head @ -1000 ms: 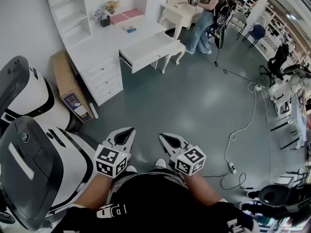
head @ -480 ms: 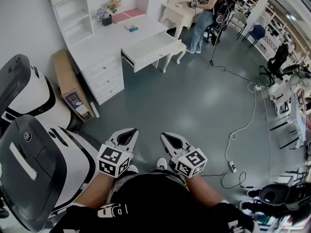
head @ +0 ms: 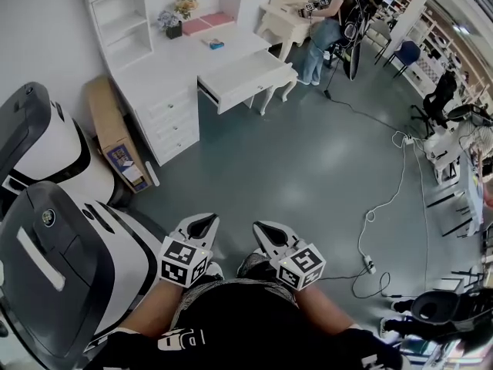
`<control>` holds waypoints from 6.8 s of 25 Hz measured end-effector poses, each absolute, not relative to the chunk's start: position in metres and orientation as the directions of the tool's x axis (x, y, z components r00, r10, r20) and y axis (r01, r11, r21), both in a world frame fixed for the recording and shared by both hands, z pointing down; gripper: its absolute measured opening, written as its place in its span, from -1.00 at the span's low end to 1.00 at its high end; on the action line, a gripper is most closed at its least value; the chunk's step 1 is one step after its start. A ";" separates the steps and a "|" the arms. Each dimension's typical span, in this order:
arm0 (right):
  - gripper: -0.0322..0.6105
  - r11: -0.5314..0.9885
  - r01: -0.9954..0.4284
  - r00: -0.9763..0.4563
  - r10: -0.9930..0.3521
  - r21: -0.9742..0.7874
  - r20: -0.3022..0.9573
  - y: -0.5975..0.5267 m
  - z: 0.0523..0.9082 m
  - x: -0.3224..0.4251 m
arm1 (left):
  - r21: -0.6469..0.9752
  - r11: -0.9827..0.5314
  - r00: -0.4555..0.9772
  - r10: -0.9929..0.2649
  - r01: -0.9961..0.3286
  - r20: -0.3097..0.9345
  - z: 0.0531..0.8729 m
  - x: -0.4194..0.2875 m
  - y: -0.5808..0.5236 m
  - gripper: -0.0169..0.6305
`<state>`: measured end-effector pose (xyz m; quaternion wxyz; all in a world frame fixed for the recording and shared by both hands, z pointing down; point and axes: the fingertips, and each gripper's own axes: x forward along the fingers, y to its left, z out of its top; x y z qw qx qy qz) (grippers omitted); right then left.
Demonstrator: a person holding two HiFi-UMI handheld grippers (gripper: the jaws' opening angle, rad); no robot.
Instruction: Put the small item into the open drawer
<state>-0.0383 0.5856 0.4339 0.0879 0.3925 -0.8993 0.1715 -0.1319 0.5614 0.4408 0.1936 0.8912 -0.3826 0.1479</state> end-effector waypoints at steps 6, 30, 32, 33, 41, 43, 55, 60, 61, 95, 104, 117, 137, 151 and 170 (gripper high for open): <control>-0.88 0.610 -0.748 -0.664 -0.683 -0.262 0.304 0.573 0.443 -0.036 | 0.251 -0.634 0.673 -0.615 -0.732 0.410 0.449 -0.133 0.558 -0.91; -0.88 0.630 -0.715 -0.698 -0.671 -0.303 0.250 0.346 0.425 0.021 | 0.253 -0.583 0.631 -0.652 -0.772 0.420 0.422 -0.077 0.347 -0.91; -0.88 0.641 -0.707 -0.706 -0.665 -0.300 0.243 0.331 0.421 0.030 | 0.244 -0.578 0.622 -0.659 -0.778 0.422 0.419 -0.068 0.331 -0.91; -0.88 0.647 -0.703 -0.710 -0.662 -0.296 0.241 0.324 0.419 0.034 | 0.240 -0.576 0.618 -0.662 -0.782 0.425 0.419 -0.063 0.323 -0.91; -0.88 0.684 -0.668 -0.744 -0.617 -0.294 0.258 0.289 0.429 0.067 | 0.214 -0.579 0.608 -0.666 -0.787 0.432 0.424 -0.015 0.278 -0.91; -0.88 0.681 -0.668 -0.744 -0.613 -0.302 0.266 0.283 0.436 0.072 | 0.219 -0.577 0.608 -0.664 -0.787 0.434 0.426 -0.007 0.268 -0.91; -0.88 0.634 -0.696 -0.717 -0.638 -0.337 0.280 0.245 0.445 0.108 | 0.219 -0.594 0.617 -0.629 -0.774 0.473 0.432 0.021 0.228 -0.91; -0.88 0.627 -0.709 -0.704 -0.651 -0.322 0.283 0.224 0.445 0.114 | 0.227 -0.596 0.624 -0.631 -0.771 0.462 0.434 0.023 0.201 -0.91; -0.88 0.626 -0.713 -0.701 -0.655 -0.317 0.283 0.217 0.443 0.116 | 0.227 -0.598 0.626 -0.631 -0.769 0.458 0.432 0.025 0.193 -0.91; -0.88 0.694 -0.690 -0.714 -0.606 -0.204 0.350 -0.096 0.422 0.001 | 0.185 -0.555 0.581 -0.722 -0.811 0.377 0.412 -0.107 -0.120 -0.91; -0.88 0.709 -0.673 -0.725 -0.578 -0.209 0.375 -0.127 0.429 -0.023 | 0.202 -0.521 0.557 -0.742 -0.829 0.373 0.422 -0.136 -0.138 -0.91; -0.88 0.774 -0.593 -0.781 -0.486 -0.221 0.392 -0.178 0.439 -0.034 | 0.194 -0.385 0.431 -0.807 -0.903 0.403 0.440 -0.155 -0.162 -0.91; -0.87 0.873 -0.408 -0.847 -0.252 -0.268 0.469 -0.378 0.502 -0.050 | 0.201 0.008 0.097 -0.857 -0.980 0.506 0.475 -0.173 -0.254 -0.91; -0.45 0.932 -0.335 -0.765 -0.184 -0.138 0.617 -0.458 0.568 -0.097 | 0.184 0.195 -0.064 -0.833 -0.963 0.549 0.497 -0.181 -0.248 -0.91; 0.30 0.813 -0.569 -0.546 -0.263 -0.122 0.795 -0.571 0.662 -0.167 | 0.188 0.404 -0.217 -0.763 -0.895 0.609 0.508 -0.193 -0.175 -0.91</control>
